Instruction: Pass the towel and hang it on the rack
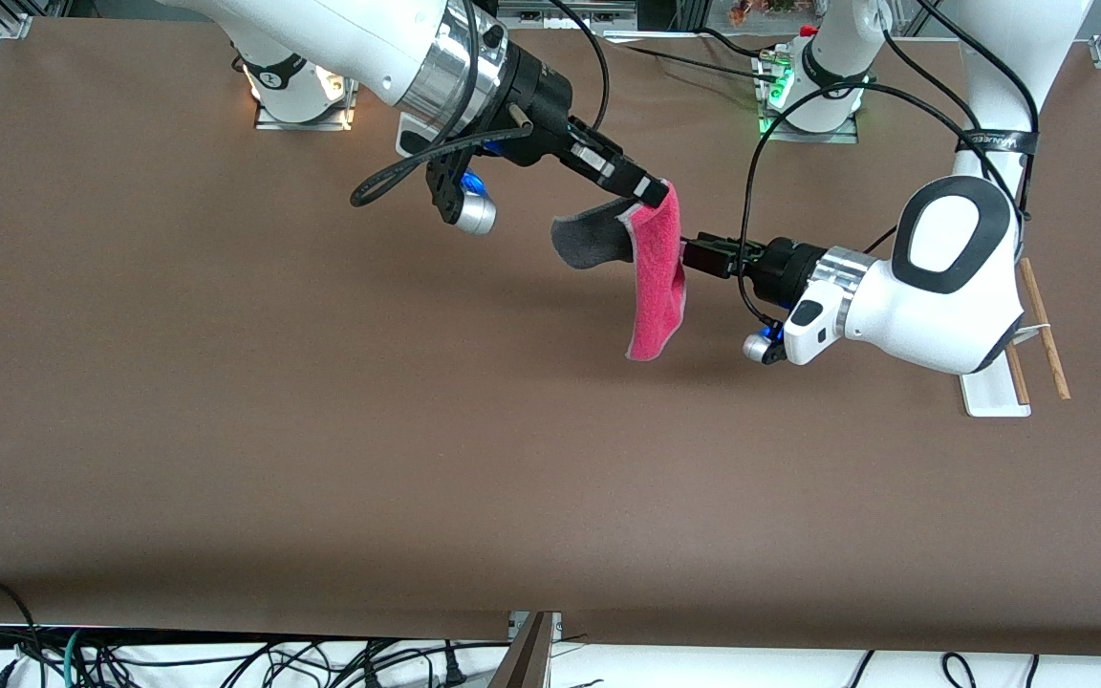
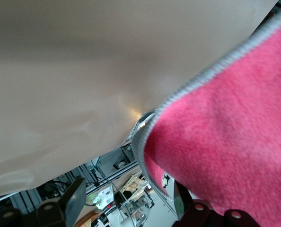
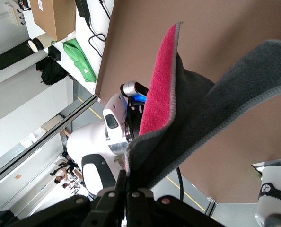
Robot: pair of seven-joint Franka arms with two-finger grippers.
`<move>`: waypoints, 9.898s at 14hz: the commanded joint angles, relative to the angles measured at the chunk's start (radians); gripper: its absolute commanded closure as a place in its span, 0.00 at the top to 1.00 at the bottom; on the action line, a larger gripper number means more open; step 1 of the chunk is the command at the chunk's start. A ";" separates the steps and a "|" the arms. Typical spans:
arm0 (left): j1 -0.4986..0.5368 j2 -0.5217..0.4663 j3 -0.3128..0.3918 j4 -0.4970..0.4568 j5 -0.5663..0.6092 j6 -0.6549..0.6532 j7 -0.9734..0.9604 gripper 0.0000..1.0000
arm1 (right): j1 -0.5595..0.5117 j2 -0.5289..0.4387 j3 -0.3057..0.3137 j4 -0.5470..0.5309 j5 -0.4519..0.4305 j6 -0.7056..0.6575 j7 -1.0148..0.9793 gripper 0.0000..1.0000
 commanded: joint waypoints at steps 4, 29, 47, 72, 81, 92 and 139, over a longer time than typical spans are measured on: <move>-0.002 0.012 -0.001 0.005 -0.111 0.016 -0.080 0.67 | 0.004 0.023 -0.002 0.045 0.015 0.001 0.016 0.00; 0.017 0.019 0.004 0.013 -0.091 0.003 -0.035 0.00 | 0.007 0.023 -0.005 0.044 0.015 0.056 0.004 1.00; 0.296 0.024 0.011 0.142 0.626 -0.132 0.639 0.00 | -0.359 -0.262 -0.004 -0.271 -0.054 -0.433 -0.646 1.00; 0.756 0.162 0.033 0.187 1.129 0.296 1.474 0.00 | -0.462 -0.301 -0.111 -0.317 -0.651 -0.737 -1.351 1.00; 0.822 0.280 0.031 0.183 1.115 0.431 1.509 0.00 | -0.459 -0.291 -0.106 -0.312 -0.655 -0.728 -1.339 1.00; 0.810 0.233 0.017 0.190 1.067 0.419 1.509 1.00 | -0.460 -0.291 -0.106 -0.312 -0.660 -0.728 -1.339 1.00; 0.124 -0.502 0.011 -0.153 0.963 0.088 0.150 1.00 | -0.462 -0.291 -0.108 -0.312 -0.654 -0.728 -1.339 1.00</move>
